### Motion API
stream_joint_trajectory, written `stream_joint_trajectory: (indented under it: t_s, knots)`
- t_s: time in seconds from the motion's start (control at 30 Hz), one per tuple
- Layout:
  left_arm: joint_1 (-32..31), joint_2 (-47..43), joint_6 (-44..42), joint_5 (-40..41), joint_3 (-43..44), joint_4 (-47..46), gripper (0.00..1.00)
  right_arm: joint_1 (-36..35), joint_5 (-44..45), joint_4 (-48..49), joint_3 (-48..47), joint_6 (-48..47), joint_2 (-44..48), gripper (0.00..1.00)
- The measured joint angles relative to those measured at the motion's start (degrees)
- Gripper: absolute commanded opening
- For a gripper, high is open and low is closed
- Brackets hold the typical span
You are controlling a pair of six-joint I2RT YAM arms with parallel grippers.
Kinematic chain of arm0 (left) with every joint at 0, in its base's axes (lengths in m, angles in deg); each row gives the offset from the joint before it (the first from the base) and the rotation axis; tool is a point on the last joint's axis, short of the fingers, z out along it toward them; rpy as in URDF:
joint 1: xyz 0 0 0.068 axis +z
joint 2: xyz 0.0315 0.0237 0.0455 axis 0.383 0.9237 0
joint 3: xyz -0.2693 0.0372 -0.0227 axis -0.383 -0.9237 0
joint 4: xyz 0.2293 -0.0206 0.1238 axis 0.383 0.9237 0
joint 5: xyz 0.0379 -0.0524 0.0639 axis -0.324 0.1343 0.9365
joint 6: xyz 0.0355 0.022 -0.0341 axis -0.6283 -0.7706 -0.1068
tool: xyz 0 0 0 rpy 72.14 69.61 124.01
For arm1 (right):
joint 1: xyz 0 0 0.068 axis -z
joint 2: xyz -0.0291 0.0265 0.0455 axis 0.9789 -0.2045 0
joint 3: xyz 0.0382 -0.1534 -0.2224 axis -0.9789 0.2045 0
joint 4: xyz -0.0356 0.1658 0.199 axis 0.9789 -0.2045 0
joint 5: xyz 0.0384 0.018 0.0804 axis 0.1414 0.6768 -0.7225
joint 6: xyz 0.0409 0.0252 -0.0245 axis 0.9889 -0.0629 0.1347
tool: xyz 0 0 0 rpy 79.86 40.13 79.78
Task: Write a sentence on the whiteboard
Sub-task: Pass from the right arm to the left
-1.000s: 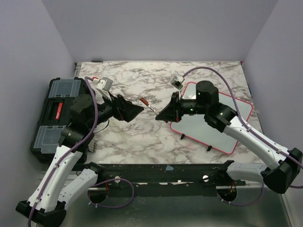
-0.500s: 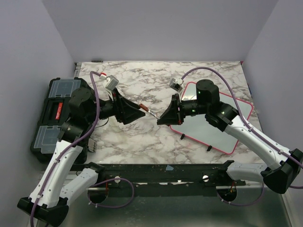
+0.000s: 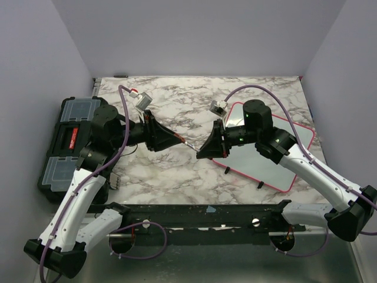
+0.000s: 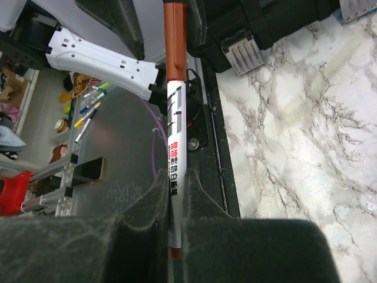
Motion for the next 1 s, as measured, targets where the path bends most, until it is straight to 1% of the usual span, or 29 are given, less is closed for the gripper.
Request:
stream_joint_trajectory:
  t_s: [0.2,0.23,0.3,0.33,0.4,0.43,0.47,0.5,0.53,0.6,0.67,0.77,0.87,1.0]
  knots:
    - [0.2,0.1,0.1,-0.5,0.0,0.5,0.02,0.0,-0.8,-0.1,0.0,-1.0,0.0,0.01]
    - [0.2,0.1,0.3,-0.5,0.0,0.4,0.00,0.0,-0.8,-0.3,0.0,-1.3,0.0,0.01]
    - [0.2,0.2,0.7,-0.5,0.2,0.4,0.00,0.0,-0.8,-0.3,0.0,-1.8,0.0,0.01]
    - [0.2,0.2,1.1,-0.5,0.2,0.4,0.00,0.0,-0.8,-0.3,0.0,-1.9,0.0,0.04]
    - [0.2,0.3,1.7,-0.5,0.2,0.2,0.00,0.0,-0.7,-0.3,0.0,-2.0,0.0,0.55]
    - [0.2,0.3,2.1,-0.5,0.2,0.0,0.00,0.0,-0.5,-0.3,0.0,-1.9,0.0,0.72]
    - [0.2,0.3,2.4,-0.5,0.1,-0.3,0.00,0.0,0.4,-0.3,-0.1,-1.6,0.0,0.80]
    - [0.2,0.3,2.8,-0.3,0.0,-1.0,0.00,0.0,1.4,-0.3,-0.1,-1.4,0.0,0.86]
    - [0.1,0.2,3.2,-0.2,-0.2,-1.6,0.00,0.0,2.6,-0.2,-0.1,-1.1,0.0,0.88]
    - [0.1,-0.1,4.3,0.4,-0.7,-2.8,0.00,0.0,5.4,0.8,0.0,0.7,0.1,0.88]
    - [0.1,-0.9,5.6,1.7,-1.4,-4.0,0.00,0.0,8.9,4.1,1.0,3.9,0.7,0.88]
    - [0.2,-2.5,7.9,4.5,-2.3,-5.6,0.00,0.0,13.6,13.1,6.4,10.3,3.8,0.88]
    - [0.2,-4.2,10.5,6.9,-3.0,-7.7,0.00,0.0,16.0,23.2,12.3,17.1,7.0,0.88]
    - [0.2,-5.6,14.6,9.5,-3.3,-11.0,0.00,0.0,17.2,33.3,14.7,23.5,7.8,0.87]
